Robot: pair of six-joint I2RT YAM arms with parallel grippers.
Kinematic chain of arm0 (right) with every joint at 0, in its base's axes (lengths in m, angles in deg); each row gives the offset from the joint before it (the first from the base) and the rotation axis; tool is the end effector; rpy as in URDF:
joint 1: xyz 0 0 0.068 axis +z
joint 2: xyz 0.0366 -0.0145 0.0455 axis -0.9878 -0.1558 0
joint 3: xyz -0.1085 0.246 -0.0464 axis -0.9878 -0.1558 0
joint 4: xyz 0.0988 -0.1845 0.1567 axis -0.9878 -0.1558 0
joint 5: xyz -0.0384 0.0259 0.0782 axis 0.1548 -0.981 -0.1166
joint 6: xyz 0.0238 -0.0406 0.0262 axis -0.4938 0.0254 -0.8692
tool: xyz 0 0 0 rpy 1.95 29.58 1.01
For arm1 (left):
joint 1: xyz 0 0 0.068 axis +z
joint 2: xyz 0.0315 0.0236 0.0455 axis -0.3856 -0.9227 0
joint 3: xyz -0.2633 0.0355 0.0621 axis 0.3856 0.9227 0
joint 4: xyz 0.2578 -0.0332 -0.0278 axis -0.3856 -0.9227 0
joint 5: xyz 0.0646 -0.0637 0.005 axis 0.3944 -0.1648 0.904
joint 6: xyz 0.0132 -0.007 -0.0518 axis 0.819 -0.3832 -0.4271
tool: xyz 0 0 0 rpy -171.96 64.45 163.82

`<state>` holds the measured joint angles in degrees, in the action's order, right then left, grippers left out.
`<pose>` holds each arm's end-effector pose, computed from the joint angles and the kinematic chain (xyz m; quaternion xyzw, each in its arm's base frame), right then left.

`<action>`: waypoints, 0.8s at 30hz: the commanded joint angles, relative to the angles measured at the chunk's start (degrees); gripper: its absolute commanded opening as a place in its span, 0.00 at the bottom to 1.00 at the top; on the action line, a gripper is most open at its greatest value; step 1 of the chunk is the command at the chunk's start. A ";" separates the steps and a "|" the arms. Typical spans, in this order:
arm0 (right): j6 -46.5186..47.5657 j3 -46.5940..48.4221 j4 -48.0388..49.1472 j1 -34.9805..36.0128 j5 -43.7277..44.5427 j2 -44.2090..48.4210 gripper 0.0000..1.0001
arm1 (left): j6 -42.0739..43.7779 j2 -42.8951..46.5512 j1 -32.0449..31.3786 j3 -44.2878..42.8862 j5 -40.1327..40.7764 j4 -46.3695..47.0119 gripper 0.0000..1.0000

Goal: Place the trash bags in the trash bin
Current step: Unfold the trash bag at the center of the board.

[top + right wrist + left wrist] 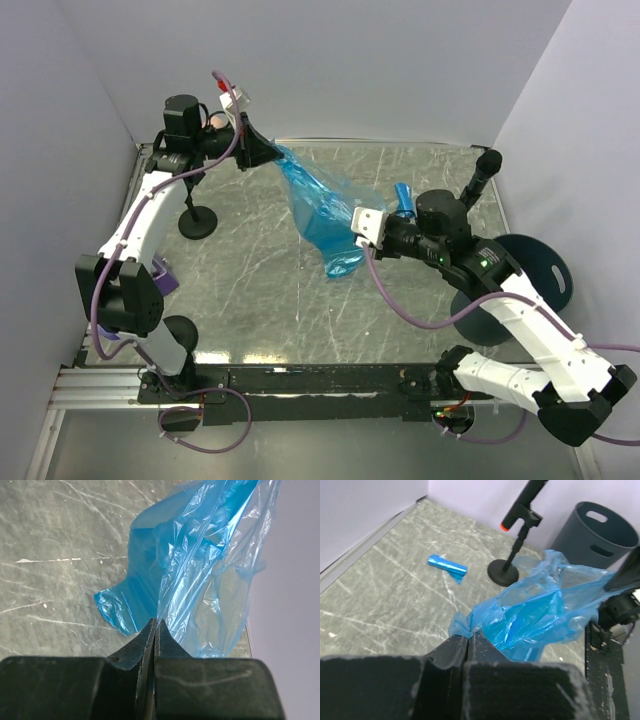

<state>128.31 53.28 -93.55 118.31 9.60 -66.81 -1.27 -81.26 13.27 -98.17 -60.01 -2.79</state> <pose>0.1538 0.1318 0.3969 -0.6292 0.5425 0.0873 0.5497 0.3689 -0.0930 0.4054 0.3582 0.6457 -0.4600 0.4931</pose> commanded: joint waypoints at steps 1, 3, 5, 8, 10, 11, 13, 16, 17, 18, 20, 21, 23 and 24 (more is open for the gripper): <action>0.44 -0.75 -3.16 -0.98 0.35 1.67 0.00 | -2.15 -1.19 0.97 -3.40 -2.69 3.35 0.01; 0.44 -0.75 -4.04 -1.07 0.09 1.93 0.00 | -3.83 -1.28 0.97 -3.48 -3.83 4.40 0.01; 0.09 -0.58 -5.35 -1.15 -1.40 1.41 0.01 | -7.07 -1.28 0.97 -3.22 -6.19 7.03 0.01; -6.55 5.72 -7.56 -1.94 -3.69 -1.93 0.34 | -13.49 -0.41 0.18 -1.64 -8.66 13.45 0.01; -11.75 10.39 -6.69 -4.13 -7.54 -4.30 0.49 | -12.90 0.21 -0.69 -1.29 -9.63 12.94 0.01; -15.08 13.11 -5.37 -5.36 -9.22 -5.79 0.55 | -10.97 0.30 -1.39 -1.55 -10.07 10.50 0.01; -18.08 15.50 -3.09 -6.07 -9.24 -7.73 0.61 | -8.15 0.47 -2.36 -2.08 -10.60 6.27 0.01; -19.16 17.09 -0.35 -6.08 -9.23 -11.68 0.65 | -6.73 1.09 -3.68 -1.55 -11.04 4.41 0.01; -18.98 17.27 0.09 -6.08 -9.49 -12.65 0.66 | -6.91 1.70 -4.03 -1.20 -11.04 4.67 0.01; -18.89 17.27 0.52 -5.99 -9.67 -14.05 0.67 | -7.17 2.05 -4.21 -0.76 -11.04 5.02 0.01; -19.15 16.83 1.75 -6.08 -9.15 -16.08 0.70 | -7.79 2.67 -4.74 -0.32 -11.22 5.37 0.01; -19.07 16.83 2.11 -6.08 -9.06 -17.31 0.70 | -7.79 2.85 -4.74 -0.32 -11.22 5.20 0.01; -18.80 16.65 3.07 -5.99 -7.66 -19.07 0.71 | -7.35 3.46 -4.92 -0.15 -11.83 4.24 0.01; -19.33 16.39 4.30 -5.99 -6.08 -20.21 0.71 | -6.74 3.64 -5.00 -0.23 -12.01 3.36 0.01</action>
<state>110.91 69.17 -93.79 112.37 1.52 -84.03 -9.82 -81.39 8.38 -98.37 -69.32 1.67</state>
